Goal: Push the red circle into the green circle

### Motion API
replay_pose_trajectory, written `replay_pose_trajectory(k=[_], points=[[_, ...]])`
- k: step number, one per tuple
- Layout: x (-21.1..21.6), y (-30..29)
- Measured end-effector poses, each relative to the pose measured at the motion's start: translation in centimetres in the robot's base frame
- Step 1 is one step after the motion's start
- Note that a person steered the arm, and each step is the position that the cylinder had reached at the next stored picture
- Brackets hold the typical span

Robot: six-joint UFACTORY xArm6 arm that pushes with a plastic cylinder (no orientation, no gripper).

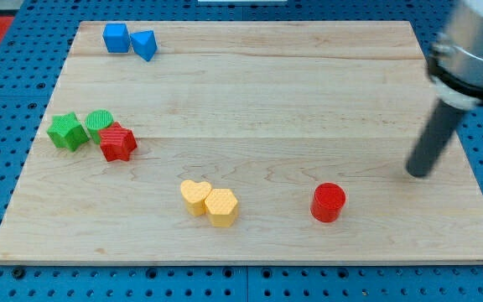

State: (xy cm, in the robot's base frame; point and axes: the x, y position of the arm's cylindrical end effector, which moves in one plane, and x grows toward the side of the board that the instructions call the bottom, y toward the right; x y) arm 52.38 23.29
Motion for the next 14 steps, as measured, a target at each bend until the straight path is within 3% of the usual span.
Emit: replay_pose_trajectory(k=[1,2,4,5,9,11,13,14], points=[[5.6,-5.3],[5.1,-12.0],[-2.3,-22.9],[-4.6,-23.9],[-6.4,-22.5],[-6.4,-34.5],[-6.7,-27.3],[-7.6,-28.7]])
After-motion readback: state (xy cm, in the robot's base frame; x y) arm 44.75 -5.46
